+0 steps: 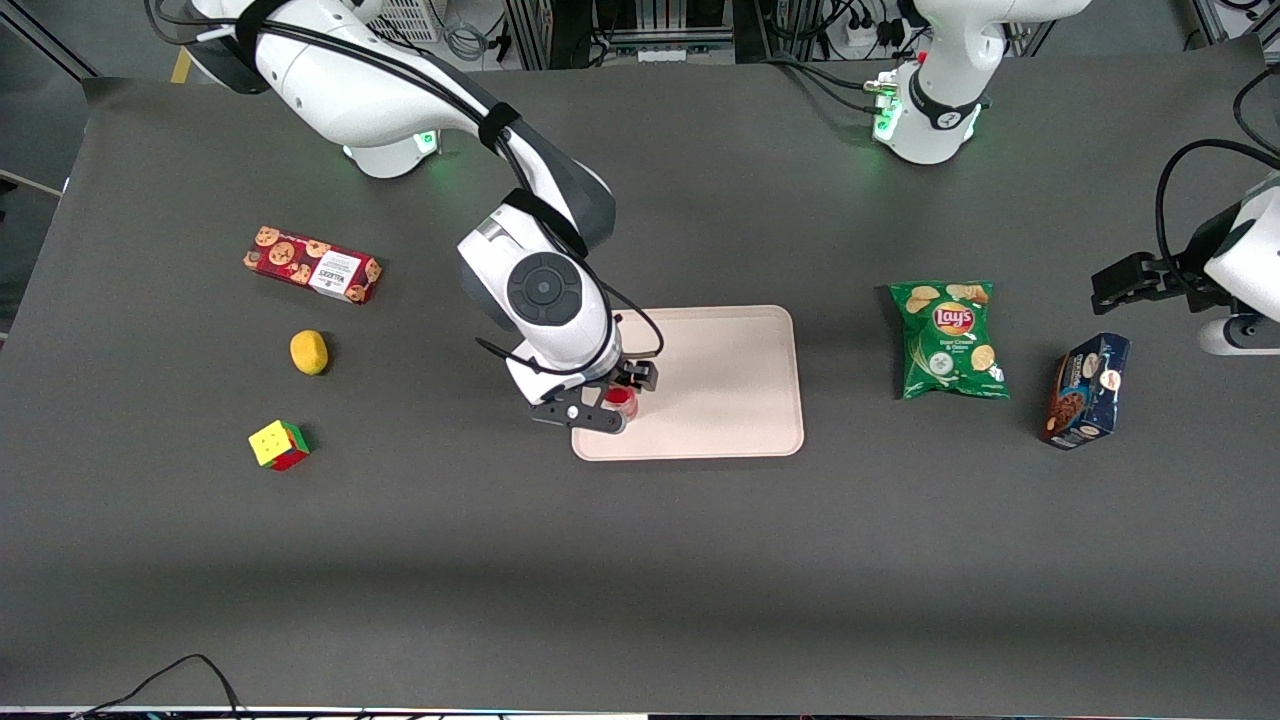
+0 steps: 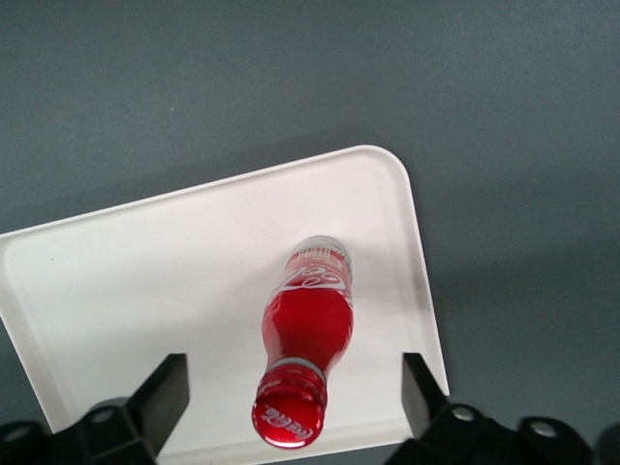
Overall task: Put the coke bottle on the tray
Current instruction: 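Lower the bottle onto the tray and open the right gripper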
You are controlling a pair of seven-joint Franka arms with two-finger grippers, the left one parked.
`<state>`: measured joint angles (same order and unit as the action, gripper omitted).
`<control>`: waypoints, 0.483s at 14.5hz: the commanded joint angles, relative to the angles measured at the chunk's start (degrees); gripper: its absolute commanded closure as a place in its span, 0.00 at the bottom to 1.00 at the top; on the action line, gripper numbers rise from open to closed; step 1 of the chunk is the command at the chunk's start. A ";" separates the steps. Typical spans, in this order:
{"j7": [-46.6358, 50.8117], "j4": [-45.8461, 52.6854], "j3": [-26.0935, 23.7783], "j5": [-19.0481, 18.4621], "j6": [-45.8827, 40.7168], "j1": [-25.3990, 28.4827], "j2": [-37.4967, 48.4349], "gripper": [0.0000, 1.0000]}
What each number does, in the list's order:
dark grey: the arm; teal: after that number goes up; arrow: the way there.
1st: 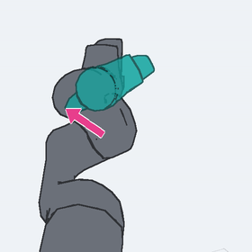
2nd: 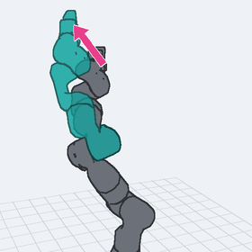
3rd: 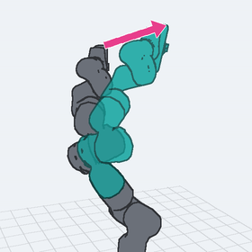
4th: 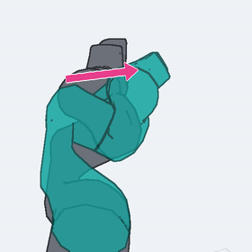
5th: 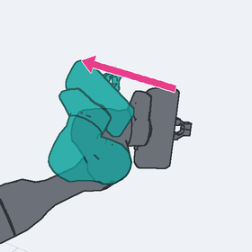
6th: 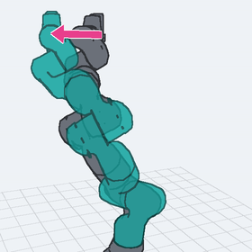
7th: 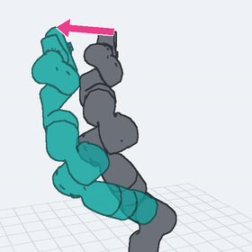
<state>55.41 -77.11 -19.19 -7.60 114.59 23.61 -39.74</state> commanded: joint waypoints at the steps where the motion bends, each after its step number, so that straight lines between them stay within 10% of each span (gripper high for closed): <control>1: 0.76 -3.73 -0.24 -1.45 0.10 -1.89 5.44 0.00; 7: -16.35 -18.22 0.11 1.80 -0.25 -10.77 22.92 0.00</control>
<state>46.96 -84.26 -19.20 -7.80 113.75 16.89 -27.88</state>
